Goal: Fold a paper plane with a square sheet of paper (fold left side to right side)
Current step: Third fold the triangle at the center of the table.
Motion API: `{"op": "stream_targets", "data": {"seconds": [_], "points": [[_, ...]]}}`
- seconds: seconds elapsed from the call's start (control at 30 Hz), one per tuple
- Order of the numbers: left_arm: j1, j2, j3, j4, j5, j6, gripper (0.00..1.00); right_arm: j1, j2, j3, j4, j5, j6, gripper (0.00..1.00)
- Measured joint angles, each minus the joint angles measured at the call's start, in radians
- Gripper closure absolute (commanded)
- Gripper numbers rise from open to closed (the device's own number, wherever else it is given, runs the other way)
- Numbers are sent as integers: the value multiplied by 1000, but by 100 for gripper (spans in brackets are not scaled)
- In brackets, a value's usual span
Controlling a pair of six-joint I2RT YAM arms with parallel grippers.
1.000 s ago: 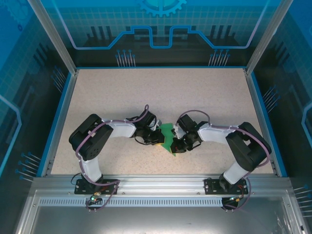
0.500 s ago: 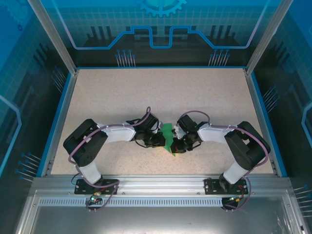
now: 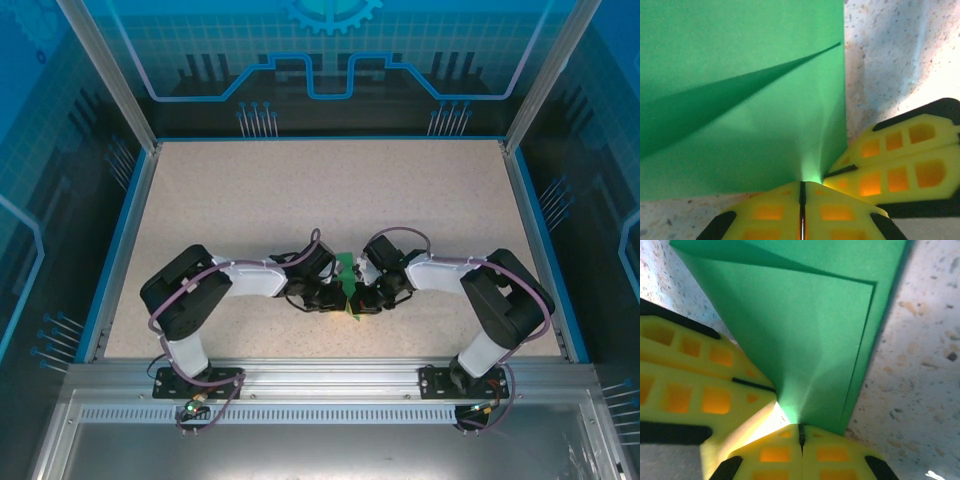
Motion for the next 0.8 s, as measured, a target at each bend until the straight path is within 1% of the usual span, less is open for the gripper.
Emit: {"op": "stream_targets", "data": {"seconds": [0.23, 0.5, 0.63, 0.8], "points": [[0, 3, 6, -5, -2, -3, 91, 0, 0, 0, -4, 1, -2, 100], [-2, 8, 47, -76, -43, 18, 91, 0, 0, 3, -10, 7, -8, 100], [22, 8, 51, -84, -56, 32, 91, 0, -2, 3, -10, 8, -9, 100], [74, 8, 53, -97, -57, 65, 92, 0, -2, 3, -11, 9, -14, 100]]}}
